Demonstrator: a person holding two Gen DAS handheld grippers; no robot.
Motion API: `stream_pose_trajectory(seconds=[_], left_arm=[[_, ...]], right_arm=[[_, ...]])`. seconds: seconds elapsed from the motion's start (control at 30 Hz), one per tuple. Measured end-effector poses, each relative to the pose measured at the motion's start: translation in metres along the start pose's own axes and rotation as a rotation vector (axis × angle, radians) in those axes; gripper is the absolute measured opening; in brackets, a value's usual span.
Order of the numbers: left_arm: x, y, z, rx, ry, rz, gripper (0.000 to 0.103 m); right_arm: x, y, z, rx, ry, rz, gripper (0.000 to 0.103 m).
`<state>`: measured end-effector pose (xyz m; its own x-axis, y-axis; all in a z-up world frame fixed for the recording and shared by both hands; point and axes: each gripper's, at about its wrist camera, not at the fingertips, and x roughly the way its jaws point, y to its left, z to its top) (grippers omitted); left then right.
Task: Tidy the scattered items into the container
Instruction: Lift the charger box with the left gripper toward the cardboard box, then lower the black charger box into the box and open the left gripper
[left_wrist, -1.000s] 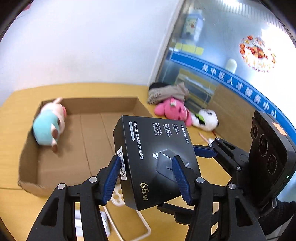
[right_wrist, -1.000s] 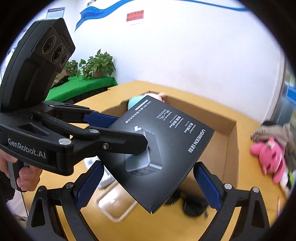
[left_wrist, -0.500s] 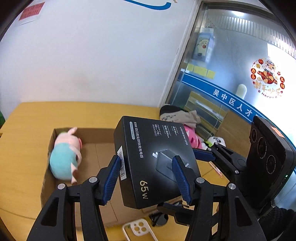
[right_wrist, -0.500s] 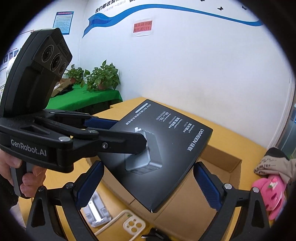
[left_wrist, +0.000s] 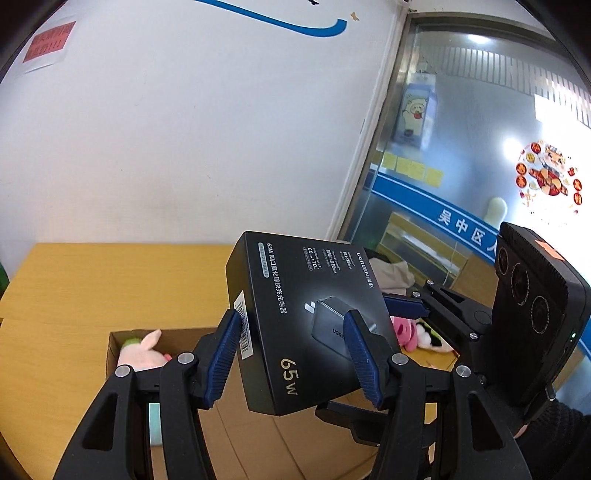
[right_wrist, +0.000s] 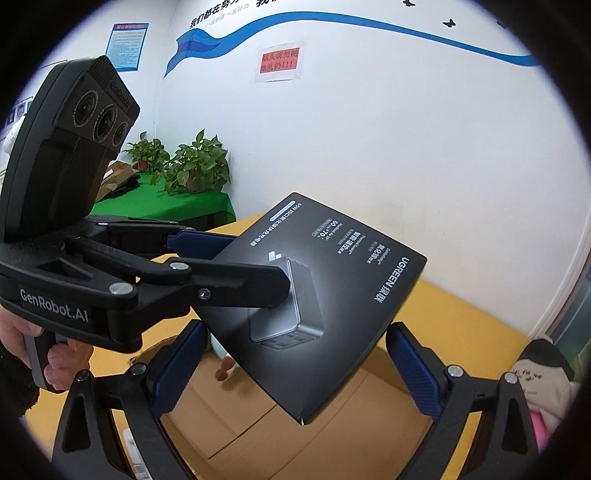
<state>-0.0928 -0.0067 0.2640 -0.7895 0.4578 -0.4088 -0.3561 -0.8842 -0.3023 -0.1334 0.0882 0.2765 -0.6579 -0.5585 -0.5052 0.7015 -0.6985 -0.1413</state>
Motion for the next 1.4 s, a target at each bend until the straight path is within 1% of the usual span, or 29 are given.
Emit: stream_pose_trajectory(seconds=[0.17,0.27,0.43,0.53,0.63,0.77,1.0,1.17,1.2,1.23,1.27,1.3,1.33,1.37,1.4], left_arm=[[0.012,0.016,0.010,-0.030,-0.013,-0.028,0.061],[0.021,0.023,0.011,-0.036,-0.012,-0.014,0.061],[0.047,0.037,0.007,-0.061,0.030,0.008,0.061],[0.067,0.041,-0.001,-0.060,0.065,0.026,0.061],[0.086,0.048,-0.013,-0.077,0.103,0.022,0.061],[0.119,0.062,-0.033,-0.111,0.159,0.021,0.061],[0.169,0.088,-0.063,-0.176,0.244,0.055,0.061],[0.199,0.101,-0.083,-0.193,0.321,0.094,0.061],[0.207,0.103,-0.090,-0.192,0.357,0.114,0.061],[0.213,0.103,-0.096,-0.191,0.385,0.128,0.061],[0.218,0.105,-0.102,-0.203,0.394,0.134,0.059],[0.222,0.107,-0.106,-0.210,0.408,0.135,0.061],[0.223,0.107,-0.108,-0.205,0.402,0.140,0.061],[0.223,0.107,-0.109,-0.197,0.405,0.157,0.061],[0.225,0.108,-0.110,-0.201,0.421,0.168,0.061]], right_arm=[[0.012,-0.015,0.008,-0.009,-0.017,0.005,0.097],[0.021,-0.023,0.010,0.001,-0.025,0.016,0.097],[0.050,-0.034,0.004,0.010,-0.005,0.028,0.097],[0.068,-0.046,-0.008,0.044,0.007,0.052,0.097],[0.087,-0.056,-0.020,0.070,0.032,0.069,0.097],[0.115,-0.068,-0.039,0.098,0.077,0.080,0.097],[0.166,-0.090,-0.081,0.165,0.155,0.139,0.097],[0.199,-0.098,-0.100,0.206,0.201,0.164,0.097],[0.207,-0.100,-0.104,0.217,0.212,0.169,0.097],[0.212,-0.101,-0.108,0.230,0.221,0.168,0.092],[0.217,-0.102,-0.110,0.242,0.229,0.168,0.090],[0.224,-0.102,-0.112,0.246,0.248,0.171,0.090],[0.228,-0.100,-0.115,0.230,0.265,0.162,0.090],[0.225,-0.102,-0.125,0.222,0.271,0.152,0.089],[0.228,-0.103,-0.128,0.233,0.281,0.160,0.089]])
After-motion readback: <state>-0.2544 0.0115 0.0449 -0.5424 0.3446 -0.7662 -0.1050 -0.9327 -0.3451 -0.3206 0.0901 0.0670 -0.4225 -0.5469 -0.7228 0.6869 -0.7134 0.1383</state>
